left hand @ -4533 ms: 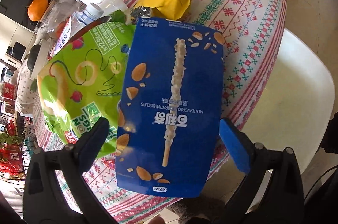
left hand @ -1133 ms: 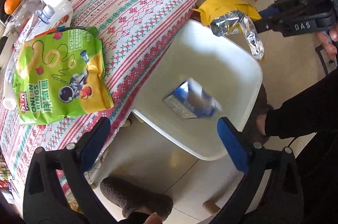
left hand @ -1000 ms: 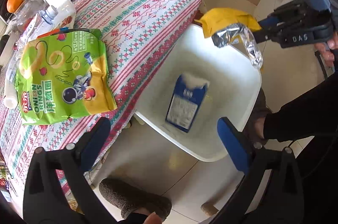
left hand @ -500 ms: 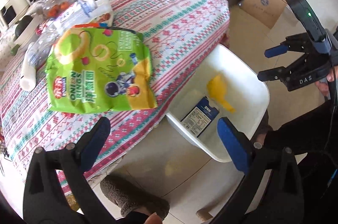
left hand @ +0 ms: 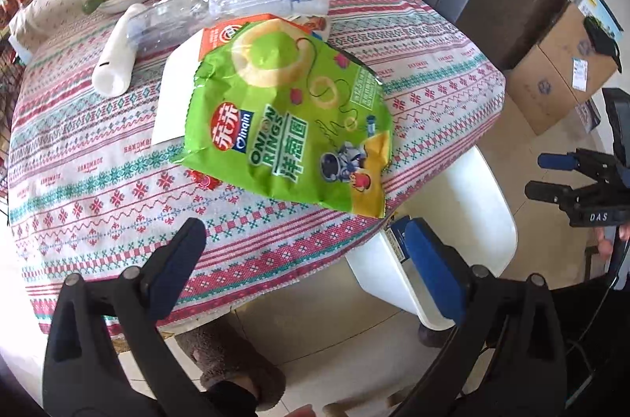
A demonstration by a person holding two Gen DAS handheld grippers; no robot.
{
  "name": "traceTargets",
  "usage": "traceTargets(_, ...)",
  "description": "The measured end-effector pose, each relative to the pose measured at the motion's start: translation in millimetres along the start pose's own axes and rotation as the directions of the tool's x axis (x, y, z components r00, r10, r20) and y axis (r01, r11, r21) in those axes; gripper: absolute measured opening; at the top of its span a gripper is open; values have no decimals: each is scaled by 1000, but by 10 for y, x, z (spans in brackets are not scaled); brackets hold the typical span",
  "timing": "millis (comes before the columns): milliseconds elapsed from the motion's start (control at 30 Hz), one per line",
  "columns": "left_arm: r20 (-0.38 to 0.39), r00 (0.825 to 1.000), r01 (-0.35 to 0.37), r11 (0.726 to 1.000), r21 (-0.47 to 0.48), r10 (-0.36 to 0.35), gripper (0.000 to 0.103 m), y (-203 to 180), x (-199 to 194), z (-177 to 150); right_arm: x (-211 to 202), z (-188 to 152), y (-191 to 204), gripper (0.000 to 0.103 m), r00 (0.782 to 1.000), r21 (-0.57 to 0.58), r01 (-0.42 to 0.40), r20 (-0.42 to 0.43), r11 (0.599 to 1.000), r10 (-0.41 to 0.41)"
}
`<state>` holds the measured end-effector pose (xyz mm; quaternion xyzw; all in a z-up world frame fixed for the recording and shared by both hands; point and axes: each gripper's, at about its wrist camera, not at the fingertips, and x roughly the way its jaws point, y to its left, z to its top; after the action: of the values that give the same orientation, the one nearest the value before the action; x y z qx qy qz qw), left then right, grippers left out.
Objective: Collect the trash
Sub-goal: 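Carry both items over the white bin and open both grippers to drop them, then grasp the green onion-rings bag with the left gripper and lift it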
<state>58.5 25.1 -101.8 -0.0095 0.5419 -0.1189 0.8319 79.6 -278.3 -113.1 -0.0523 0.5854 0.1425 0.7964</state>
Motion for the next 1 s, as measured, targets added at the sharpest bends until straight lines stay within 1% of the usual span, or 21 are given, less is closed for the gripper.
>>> traceTargets(133, -35, 998, 41, 994, -100, -45, 101, 151, 130, 28, -18, 76, 119, 80, 1000, -22, -3, 10, 1000, 4)
traceTargets(267, -49, 993, 91, 975, -200, -103, 101, 265, 281, 39, -8, 92, 198, 81, 1000, -39, -4, 10, 999, 4)
traceTargets(400, -34, 991, 116, 951, -285, -131, 100, 367, 406, 68, 18, 102, 203, 81, 1000, -33, -5, 4, 999, 5)
traceTargets(500, 2, 989, 140, 939, -314, -147, 96, 385, 450, 109, 30, 97, 196, 81, 1000, -30, 1, 2, 1000, -1)
traceTargets(567, 19, 990, 141, 937, -321, -143, 87, 370, 494, 146, 30, 97, 185, 81, 1000, -30, 9, 1, 1000, -9)
traceTargets(600, 25, 989, 146, 934, -326, -146, 85, 367, 517, 157, 32, 97, 181, 81, 1000, -29, 13, 2, 999, -13)
traceTargets(633, 28, 988, 152, 930, -334, -152, 78, 371, 539, 169, 33, 94, 177, 81, 1000, -27, 14, 2, 1000, -14)
traceTargets(667, 33, 986, 162, 924, -346, -161, 70, 383, 555, 176, 35, 95, 173, 81, 1000, -25, 14, 1, 1000, -14)
traceTargets(700, 38, 985, 171, 917, -361, -169, 64, 395, 564, 181, 35, 97, 169, 81, 1000, -22, 12, 1, 1000, -12)
traceTargets(733, 40, 984, 175, 910, -375, -173, 46, 421, 571, 180, 34, 99, 168, 81, 1000, -21, 11, 1, 1000, -11)
traceTargets(767, 42, 982, 186, 904, -386, -184, 36, 434, 573, 181, 33, 101, 171, 81, 1000, -20, 11, 2, 1000, -11)
traceTargets(867, 61, 975, 221, 882, -415, -215, 20, 450, 535, 178, 26, 111, 195, 81, 1000, -22, 10, 6, 1000, -10)
traceTargets(900, 71, 971, 237, 877, -417, -228, 19, 453, 496, 180, 21, 119, 202, 81, 1000, -22, 10, 8, 1000, -9)
traceTargets(967, 92, 965, 262, 876, -405, -246, 11, 458, 406, 171, 11, 138, 214, 81, 1000, -21, 10, 14, 1000, -9)
traceTargets(1000, 104, 963, 269, 879, -394, -248, 9, 452, 348, 170, 4, 154, 221, 81, 1000, -18, 10, 18, 1000, -9)
